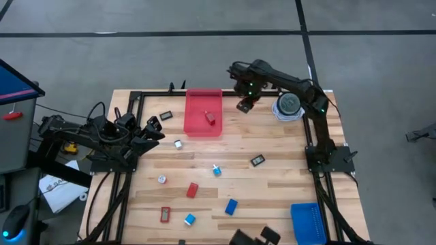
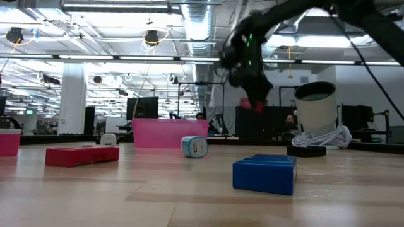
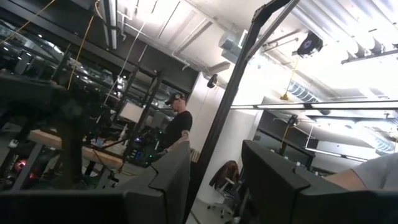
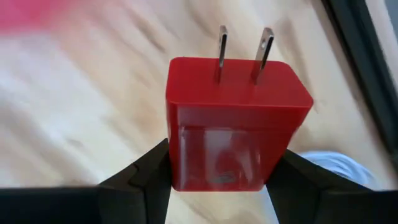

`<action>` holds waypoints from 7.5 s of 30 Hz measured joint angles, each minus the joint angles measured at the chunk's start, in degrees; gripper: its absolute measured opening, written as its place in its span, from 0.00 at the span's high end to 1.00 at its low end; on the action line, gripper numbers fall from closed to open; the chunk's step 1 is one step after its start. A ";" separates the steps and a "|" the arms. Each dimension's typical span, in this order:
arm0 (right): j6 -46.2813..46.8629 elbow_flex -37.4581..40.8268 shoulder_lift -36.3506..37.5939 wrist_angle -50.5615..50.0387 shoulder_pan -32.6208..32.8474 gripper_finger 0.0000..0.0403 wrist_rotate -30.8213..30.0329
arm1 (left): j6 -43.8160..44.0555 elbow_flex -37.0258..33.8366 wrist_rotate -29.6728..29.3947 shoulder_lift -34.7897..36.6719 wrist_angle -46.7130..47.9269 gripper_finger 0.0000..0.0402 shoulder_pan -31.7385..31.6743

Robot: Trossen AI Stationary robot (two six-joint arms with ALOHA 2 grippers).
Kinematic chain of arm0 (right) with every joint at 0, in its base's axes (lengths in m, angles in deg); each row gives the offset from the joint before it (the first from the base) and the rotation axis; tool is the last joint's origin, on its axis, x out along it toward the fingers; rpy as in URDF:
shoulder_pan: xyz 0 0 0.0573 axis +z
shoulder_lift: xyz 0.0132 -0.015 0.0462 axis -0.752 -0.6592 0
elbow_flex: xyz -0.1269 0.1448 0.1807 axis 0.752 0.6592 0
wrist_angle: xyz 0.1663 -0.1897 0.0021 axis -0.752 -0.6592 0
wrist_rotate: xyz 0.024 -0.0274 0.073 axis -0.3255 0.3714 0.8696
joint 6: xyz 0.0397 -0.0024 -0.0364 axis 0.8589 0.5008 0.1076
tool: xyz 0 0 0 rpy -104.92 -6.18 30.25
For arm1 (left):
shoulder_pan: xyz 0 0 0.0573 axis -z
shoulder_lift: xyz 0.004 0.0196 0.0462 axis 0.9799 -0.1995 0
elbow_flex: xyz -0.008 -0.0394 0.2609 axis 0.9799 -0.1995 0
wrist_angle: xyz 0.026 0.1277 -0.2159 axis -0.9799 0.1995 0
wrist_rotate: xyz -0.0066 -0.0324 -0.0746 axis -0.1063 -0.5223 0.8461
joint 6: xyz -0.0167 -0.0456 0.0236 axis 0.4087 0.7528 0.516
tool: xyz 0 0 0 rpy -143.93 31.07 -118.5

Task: Pick & Place Office items
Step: Put the red charger adapter into the red bin, then put the white and black charger adapter into the red bin

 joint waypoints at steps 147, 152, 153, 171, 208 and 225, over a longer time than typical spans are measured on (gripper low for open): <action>97.41 -22.95 6.12 -8.88 82.99 0.44 -56.09 | 24.38 28.08 -24.01 -31.06 99.39 0.27 16.96; 97.66 -22.95 6.07 -8.88 81.25 0.44 -56.89 | 44.19 16.29 -23.42 -26.97 97.24 0.16 4.44; 97.66 -22.95 6.07 -8.88 80.87 0.44 -56.87 | 47.97 14.04 -22.67 -25.95 95.53 0.16 2.15; 97.37 -22.93 7.59 -8.85 76.77 0.44 -56.55 | 52.35 2.37 -11.35 -29.26 65.47 0.32 -21.49; 97.21 -22.93 7.72 -8.37 77.98 0.44 -56.70 | 53.08 2.39 -11.60 -43.85 56.53 0.69 -22.74; 97.40 -22.93 7.71 -8.84 77.35 0.44 -57.94 | 43.95 2.38 -9.37 -24.36 41.64 0.69 -14.39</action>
